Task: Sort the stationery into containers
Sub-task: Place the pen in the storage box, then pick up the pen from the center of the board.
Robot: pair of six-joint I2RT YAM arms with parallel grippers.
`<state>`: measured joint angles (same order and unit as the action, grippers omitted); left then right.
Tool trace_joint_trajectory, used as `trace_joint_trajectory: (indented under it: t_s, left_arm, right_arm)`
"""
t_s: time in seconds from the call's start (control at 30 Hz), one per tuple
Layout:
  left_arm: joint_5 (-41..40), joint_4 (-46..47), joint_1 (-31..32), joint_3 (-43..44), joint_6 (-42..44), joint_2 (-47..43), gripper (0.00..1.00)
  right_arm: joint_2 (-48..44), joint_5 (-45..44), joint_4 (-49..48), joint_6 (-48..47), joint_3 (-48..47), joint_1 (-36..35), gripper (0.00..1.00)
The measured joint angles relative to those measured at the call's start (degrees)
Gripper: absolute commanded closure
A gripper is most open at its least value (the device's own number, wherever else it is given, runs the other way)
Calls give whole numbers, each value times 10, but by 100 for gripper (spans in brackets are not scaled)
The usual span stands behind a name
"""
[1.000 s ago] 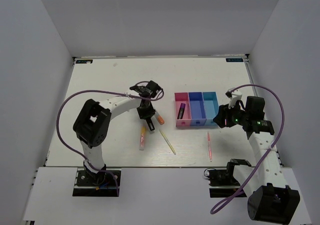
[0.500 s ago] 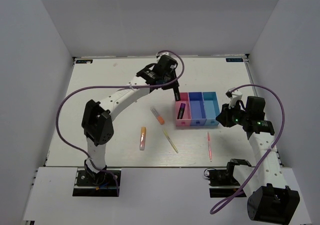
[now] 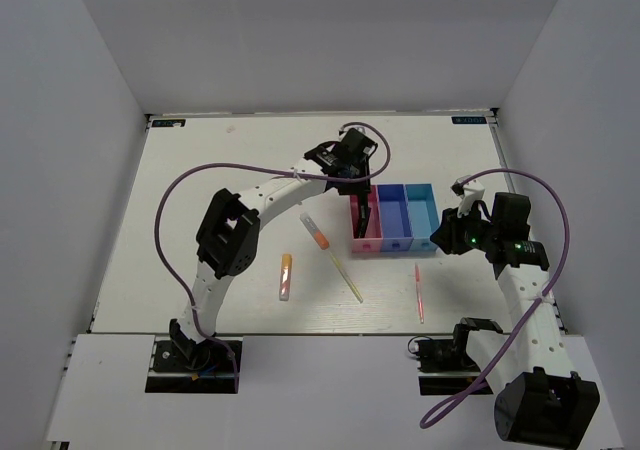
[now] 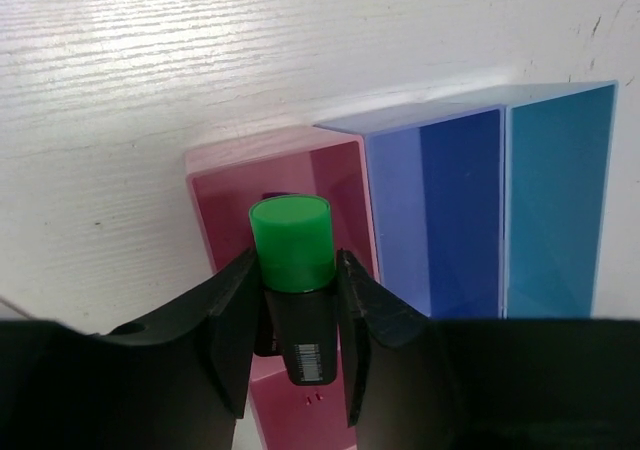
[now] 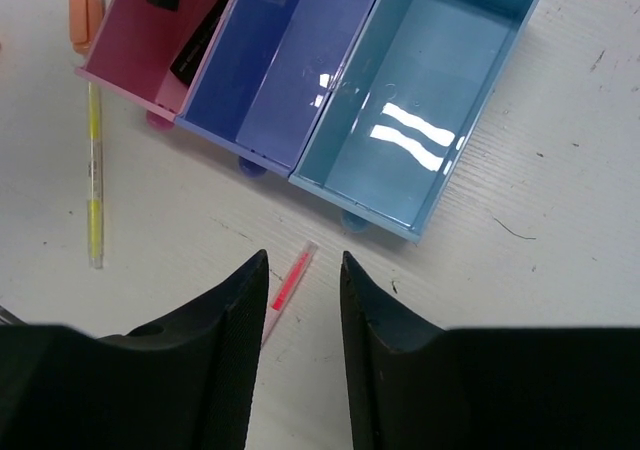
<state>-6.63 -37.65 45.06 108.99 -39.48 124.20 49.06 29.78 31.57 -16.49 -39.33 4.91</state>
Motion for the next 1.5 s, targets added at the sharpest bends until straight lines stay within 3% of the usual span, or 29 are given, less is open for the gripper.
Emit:
trace_joint_trajectory:
  t_s: [0.07,0.27,0.37,0.47,0.53,0.6,0.63,0.67,0.93,1.13,1.5]
  left_arm:
    - [0,2,1,0,6,0,44]
    - [0,2,3,-1,17,0,45]
    - [-2,3,5,-14,23,-10,100]
    - [-20,9,5,-62,20,-47,100]
    - [-50,2,5,-112,12,-89,80]
    - [-76,-28,2,-137,-6,-125,68]
    - [-85,-43,-3,-141,-18,-138,53]
    - [-89,-56,-10,-141,-27,-146,50]
    - [-78,-139,-83,-132,-81,-88,47]
    - [-53,-164,-76,-128,-91,-18,47]
    - [-42,-166,-75,-127,-104,-9,46]
  right_arm:
    - [0,0,0,-2,0,0,57]
    - [0,0,0,-3,0,0,57]
    - [0,0,0,-3,0,0,57]
    - [0,1,0,-3,0,2,57]
    - [0,2,0,-3,0,4,57]
    - [0,2,0,-2,0,4,57]
    - [0,2,0,-2,0,4,57]
    - [0,2,0,-2,0,4,57]
    - [0,2,0,-2,0,7,57]
    - [0,2,0,-2,0,8,57]
    - [0,2,0,-2,0,9,57]
